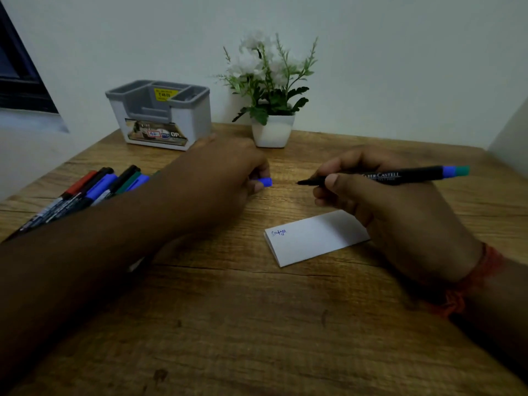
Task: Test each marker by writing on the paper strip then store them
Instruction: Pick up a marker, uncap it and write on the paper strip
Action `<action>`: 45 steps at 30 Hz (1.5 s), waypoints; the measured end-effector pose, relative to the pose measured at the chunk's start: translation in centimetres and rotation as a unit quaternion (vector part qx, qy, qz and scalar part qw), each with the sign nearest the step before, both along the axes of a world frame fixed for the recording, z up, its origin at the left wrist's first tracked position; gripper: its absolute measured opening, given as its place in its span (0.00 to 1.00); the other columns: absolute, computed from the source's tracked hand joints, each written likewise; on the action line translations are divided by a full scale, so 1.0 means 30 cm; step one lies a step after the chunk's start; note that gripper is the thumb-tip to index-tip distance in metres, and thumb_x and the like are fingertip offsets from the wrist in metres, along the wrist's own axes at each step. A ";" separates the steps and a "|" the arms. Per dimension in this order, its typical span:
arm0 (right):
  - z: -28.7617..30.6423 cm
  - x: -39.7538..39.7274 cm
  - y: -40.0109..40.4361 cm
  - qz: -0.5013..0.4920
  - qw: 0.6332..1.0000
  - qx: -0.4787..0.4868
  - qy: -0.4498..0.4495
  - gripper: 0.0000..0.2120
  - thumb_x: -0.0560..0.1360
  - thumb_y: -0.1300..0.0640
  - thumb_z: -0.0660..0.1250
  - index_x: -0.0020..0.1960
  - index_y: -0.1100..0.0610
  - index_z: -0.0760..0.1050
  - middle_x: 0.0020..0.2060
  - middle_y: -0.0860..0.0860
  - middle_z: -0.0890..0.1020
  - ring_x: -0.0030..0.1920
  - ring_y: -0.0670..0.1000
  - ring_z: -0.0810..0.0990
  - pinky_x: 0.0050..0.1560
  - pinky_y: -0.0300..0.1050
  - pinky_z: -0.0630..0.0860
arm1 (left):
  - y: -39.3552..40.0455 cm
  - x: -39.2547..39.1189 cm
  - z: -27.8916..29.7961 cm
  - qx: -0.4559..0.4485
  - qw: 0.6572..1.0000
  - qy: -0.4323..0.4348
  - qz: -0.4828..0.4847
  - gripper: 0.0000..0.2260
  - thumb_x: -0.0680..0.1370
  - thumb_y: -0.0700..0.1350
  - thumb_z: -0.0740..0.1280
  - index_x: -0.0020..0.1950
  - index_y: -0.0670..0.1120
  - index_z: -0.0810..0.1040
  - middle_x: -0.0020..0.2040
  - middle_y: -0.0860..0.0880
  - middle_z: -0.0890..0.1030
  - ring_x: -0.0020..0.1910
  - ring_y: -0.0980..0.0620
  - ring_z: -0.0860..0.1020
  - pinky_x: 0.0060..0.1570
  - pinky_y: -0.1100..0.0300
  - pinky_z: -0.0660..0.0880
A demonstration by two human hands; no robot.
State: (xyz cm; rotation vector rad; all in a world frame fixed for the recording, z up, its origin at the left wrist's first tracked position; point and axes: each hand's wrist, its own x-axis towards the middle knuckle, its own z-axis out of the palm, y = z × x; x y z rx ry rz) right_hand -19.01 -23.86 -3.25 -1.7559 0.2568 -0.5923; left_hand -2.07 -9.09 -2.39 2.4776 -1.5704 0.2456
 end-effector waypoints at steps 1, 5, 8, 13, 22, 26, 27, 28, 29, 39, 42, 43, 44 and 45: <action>-0.001 0.001 -0.002 0.004 1.000 0.014 -0.005 0.05 0.76 0.64 0.68 0.48 0.58 0.82 0.46 0.55 0.87 0.48 0.53 0.87 0.54 0.50 0.82 | 0.001 -0.007 0.004 -0.025 1.000 0.016 -0.010 0.06 0.77 0.49 0.67 0.54 0.55 0.76 0.47 0.59 0.73 0.49 0.58 0.71 0.49 0.62 0.65; -0.004 0.006 -0.004 0.022 0.998 0.042 -0.028 0.04 0.77 0.65 0.67 0.48 0.60 0.81 0.45 0.56 0.86 0.47 0.54 0.87 0.50 0.45 0.81 | 0.009 -0.041 0.009 -0.082 0.993 0.080 -0.041 0.09 0.76 0.47 0.69 0.55 0.54 0.76 0.47 0.59 0.75 0.48 0.60 0.73 0.48 0.64 0.72; -0.007 0.009 -0.004 0.032 0.997 0.051 -0.039 0.03 0.76 0.65 0.68 0.48 0.61 0.81 0.45 0.56 0.86 0.47 0.55 0.86 0.49 0.44 0.81 | 0.011 -0.063 0.012 -0.105 0.990 0.076 -0.062 0.10 0.75 0.49 0.69 0.55 0.55 0.76 0.45 0.62 0.74 0.47 0.60 0.75 0.51 0.55 0.76; -0.006 0.010 -0.003 0.035 0.997 0.057 -0.039 0.02 0.75 0.63 0.69 0.47 0.59 0.81 0.45 0.56 0.86 0.47 0.56 0.86 0.50 0.46 0.81 | 0.007 -0.073 0.014 -0.101 0.990 0.070 -0.075 0.11 0.74 0.50 0.69 0.55 0.55 0.76 0.46 0.60 0.75 0.47 0.57 0.76 0.50 0.50 0.77; -0.002 0.012 0.002 0.021 0.999 0.024 -0.010 0.05 0.69 0.59 0.74 0.44 0.57 0.80 0.40 0.52 0.85 0.41 0.51 0.84 0.47 0.45 0.82 | 0.014 -0.083 0.011 -0.143 0.982 0.044 -0.114 0.13 0.74 0.51 0.71 0.57 0.53 0.76 0.46 0.60 0.77 0.46 0.59 0.77 0.47 0.54 0.78; 0.001 0.011 0.017 0.022 1.000 -0.018 0.000 0.08 0.66 0.54 0.76 0.42 0.55 0.81 0.34 0.50 0.83 0.34 0.48 0.80 0.37 0.38 0.79 | 0.019 -0.106 0.017 -0.185 0.972 0.035 -0.138 0.14 0.74 0.54 0.70 0.56 0.51 0.75 0.43 0.61 0.77 0.43 0.62 0.77 0.43 0.59 0.77; 0.005 0.010 0.022 0.022 0.999 -0.024 -0.002 0.09 0.65 0.54 0.75 0.42 0.56 0.81 0.33 0.49 0.83 0.33 0.48 0.79 0.35 0.36 0.78 | 0.021 -0.112 0.018 -0.192 0.970 0.041 -0.141 0.14 0.73 0.53 0.71 0.56 0.51 0.74 0.43 0.60 0.77 0.42 0.62 0.77 0.41 0.59 0.77; 0.008 0.010 0.025 0.019 0.999 -0.029 -0.003 0.10 0.65 0.53 0.75 0.43 0.57 0.81 0.31 0.49 0.82 0.31 0.48 0.79 0.34 0.35 0.78 | 0.022 -0.116 0.017 -0.202 0.968 0.048 -0.143 0.15 0.72 0.50 0.72 0.56 0.50 0.73 0.42 0.59 0.78 0.41 0.61 0.78 0.40 0.59 0.76; 0.007 0.012 0.027 0.015 0.999 -0.032 -0.004 0.10 0.66 0.54 0.75 0.43 0.58 0.81 0.29 0.49 0.81 0.30 0.47 0.78 0.32 0.34 0.77 | 0.023 -0.120 0.016 -0.215 0.964 0.054 -0.144 0.17 0.71 0.47 0.74 0.55 0.50 0.72 0.42 0.57 0.79 0.41 0.60 0.78 0.40 0.60 0.75; 0.012 0.061 0.050 -0.019 0.998 0.047 -0.026 0.14 0.78 0.50 0.65 0.51 0.60 0.79 0.41 0.54 0.85 0.41 0.49 0.83 0.42 0.43 0.81 | 0.003 -0.129 0.041 -0.255 0.956 0.054 -0.138 0.15 0.76 0.48 0.70 0.60 0.49 0.70 0.45 0.55 0.78 0.45 0.56 0.76 0.49 0.49 0.76; 0.036 0.081 0.063 -0.016 0.990 0.137 -0.045 0.14 0.82 0.51 0.58 0.57 0.63 0.72 0.49 0.60 0.83 0.48 0.56 0.87 0.47 0.54 0.84 | 0.040 -0.062 0.057 -0.205 0.976 -0.003 -0.077 0.21 0.78 0.57 0.63 0.68 0.51 0.67 0.61 0.54 0.77 0.57 0.61 0.69 0.71 0.43 0.59; 0.044 0.084 0.067 -0.008 0.988 0.147 -0.039 0.12 0.83 0.52 0.57 0.57 0.61 0.70 0.47 0.61 0.83 0.47 0.59 0.87 0.47 0.56 0.85 | 0.059 -0.029 0.066 -0.172 0.984 -0.026 -0.039 0.25 0.79 0.61 0.58 0.72 0.52 0.64 0.68 0.52 0.74 0.65 0.58 0.67 0.73 0.41 0.53; 0.049 0.088 0.071 0.000 0.991 0.134 -0.018 0.11 0.83 0.52 0.57 0.56 0.60 0.70 0.44 0.60 0.84 0.45 0.60 0.87 0.46 0.59 0.84 | 0.079 0.007 0.073 -0.131 0.990 -0.044 0.004 0.28 0.78 0.64 0.54 0.75 0.53 0.60 0.74 0.51 0.67 0.73 0.53 0.62 0.74 0.38 0.48; 0.056 0.094 0.074 0.005 0.995 0.098 0.017 0.10 0.83 0.53 0.57 0.56 0.59 0.70 0.42 0.59 0.84 0.43 0.61 0.87 0.47 0.61 0.84 | 0.097 0.047 0.080 -0.087 0.994 -0.057 0.047 0.31 0.78 0.66 0.50 0.77 0.54 0.54 0.78 0.50 0.59 0.77 0.49 0.54 0.73 0.36 0.44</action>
